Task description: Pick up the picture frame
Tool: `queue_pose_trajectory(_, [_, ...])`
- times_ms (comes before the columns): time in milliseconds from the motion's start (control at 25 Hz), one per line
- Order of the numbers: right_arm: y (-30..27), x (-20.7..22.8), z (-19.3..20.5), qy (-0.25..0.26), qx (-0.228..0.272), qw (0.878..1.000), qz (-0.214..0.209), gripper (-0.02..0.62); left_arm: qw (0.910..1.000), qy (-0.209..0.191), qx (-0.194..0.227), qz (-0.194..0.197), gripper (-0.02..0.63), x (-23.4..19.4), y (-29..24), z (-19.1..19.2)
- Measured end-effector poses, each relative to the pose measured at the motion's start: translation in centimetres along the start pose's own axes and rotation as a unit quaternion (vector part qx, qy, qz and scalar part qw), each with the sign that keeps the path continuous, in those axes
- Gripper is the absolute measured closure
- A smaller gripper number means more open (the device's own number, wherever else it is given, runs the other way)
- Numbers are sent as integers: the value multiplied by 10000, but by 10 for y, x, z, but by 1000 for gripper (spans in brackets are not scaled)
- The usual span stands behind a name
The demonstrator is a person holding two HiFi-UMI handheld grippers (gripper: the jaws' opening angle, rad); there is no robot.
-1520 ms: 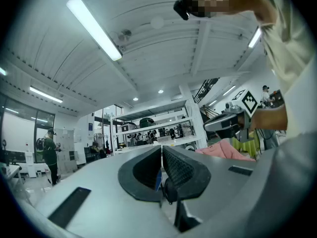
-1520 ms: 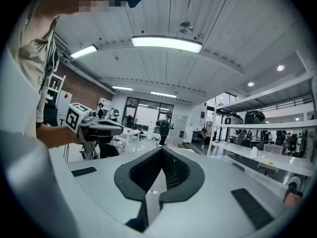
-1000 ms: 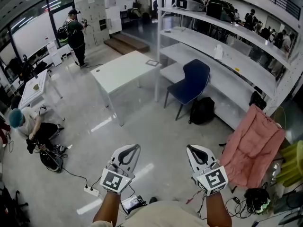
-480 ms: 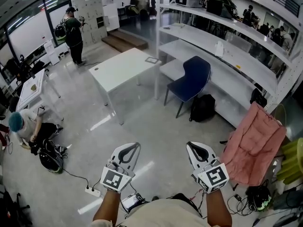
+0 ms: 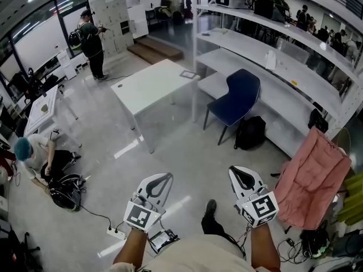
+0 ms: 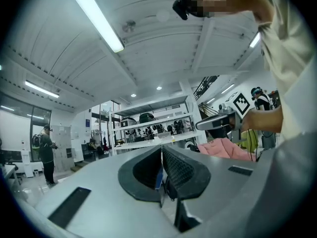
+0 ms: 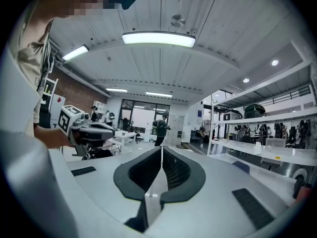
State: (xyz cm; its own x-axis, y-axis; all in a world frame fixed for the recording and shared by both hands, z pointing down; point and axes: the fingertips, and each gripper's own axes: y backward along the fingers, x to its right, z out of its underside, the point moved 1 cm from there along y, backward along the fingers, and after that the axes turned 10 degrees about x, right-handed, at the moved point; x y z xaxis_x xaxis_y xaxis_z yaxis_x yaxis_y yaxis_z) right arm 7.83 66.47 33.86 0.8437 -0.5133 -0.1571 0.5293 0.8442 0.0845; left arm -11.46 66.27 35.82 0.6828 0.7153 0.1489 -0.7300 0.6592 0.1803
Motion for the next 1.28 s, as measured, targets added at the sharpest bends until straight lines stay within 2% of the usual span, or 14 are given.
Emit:
queue_pose_trajectory(320, [-69,66,31,-137,-22,9996,-226,568,9993,14,-182,-335,585,-48,-56,28])
queue_pose_trajectory(520, [-121,126,50,-283,11,9990,-346,569,9982,-74,-377,-458,585,-83,-115,47])
queue_pose_trajectory(880, [-196,229,85,-350,-121,9979,-539,568,9975,-78,-376,-600,584,-139,-232,75])
queue_pose_trajectory(1280, [-266,261,111,-467,-323,9950,-817,568,9964,-37,-395,-746,584,-191,-278,98])
